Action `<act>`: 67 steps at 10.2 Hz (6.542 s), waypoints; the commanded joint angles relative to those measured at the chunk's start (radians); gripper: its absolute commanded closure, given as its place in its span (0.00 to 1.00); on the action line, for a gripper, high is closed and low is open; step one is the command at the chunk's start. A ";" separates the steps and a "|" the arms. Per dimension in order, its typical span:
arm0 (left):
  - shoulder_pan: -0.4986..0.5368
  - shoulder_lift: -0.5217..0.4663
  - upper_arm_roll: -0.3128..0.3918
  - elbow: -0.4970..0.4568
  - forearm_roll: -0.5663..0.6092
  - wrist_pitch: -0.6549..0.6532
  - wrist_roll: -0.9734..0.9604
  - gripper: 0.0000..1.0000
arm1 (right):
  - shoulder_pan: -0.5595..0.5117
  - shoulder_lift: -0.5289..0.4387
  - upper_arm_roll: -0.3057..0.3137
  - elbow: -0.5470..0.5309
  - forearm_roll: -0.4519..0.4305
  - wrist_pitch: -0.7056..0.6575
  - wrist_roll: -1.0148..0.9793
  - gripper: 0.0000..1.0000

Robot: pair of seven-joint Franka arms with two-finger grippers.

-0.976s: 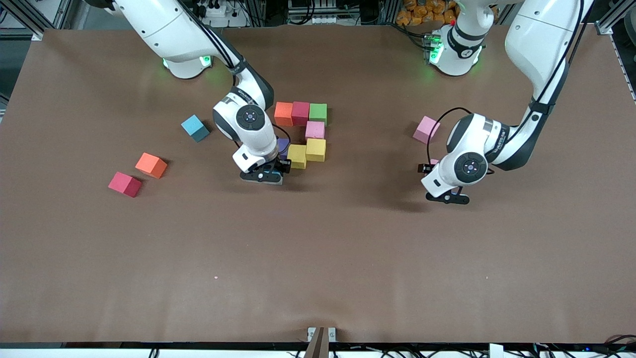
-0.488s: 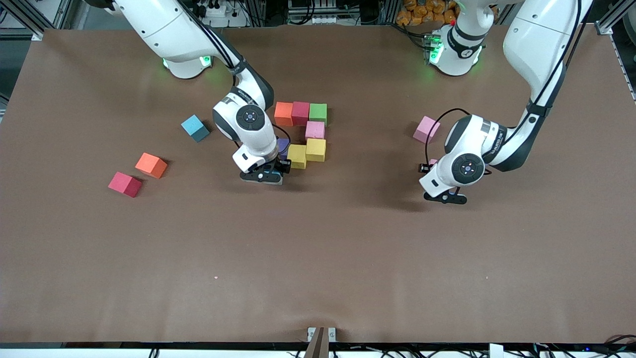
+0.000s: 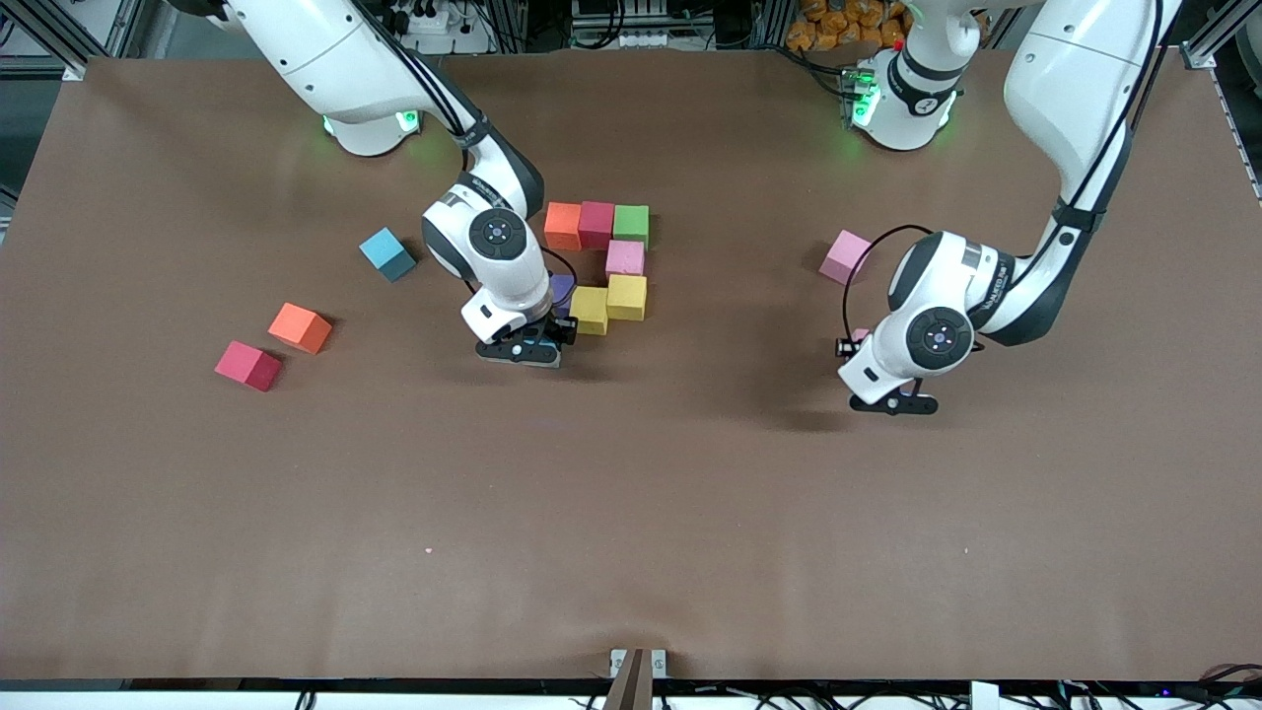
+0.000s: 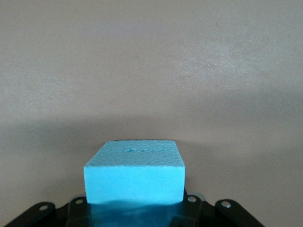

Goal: Form number 2 with 11 blocks

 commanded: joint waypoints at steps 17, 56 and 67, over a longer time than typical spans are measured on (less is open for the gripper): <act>-0.105 0.100 -0.001 0.250 -0.115 -0.020 -0.240 0.83 | 0.024 -0.008 -0.002 0.011 -0.005 -0.018 0.016 0.08; -0.008 0.060 0.019 0.371 -0.061 -0.170 -0.479 0.83 | -0.753 -0.296 0.038 -0.253 0.007 0.000 -1.410 0.00; -0.078 0.091 0.011 0.372 -0.067 -0.167 -0.688 0.82 | -0.900 -0.236 0.034 -0.234 0.000 0.046 -1.810 0.00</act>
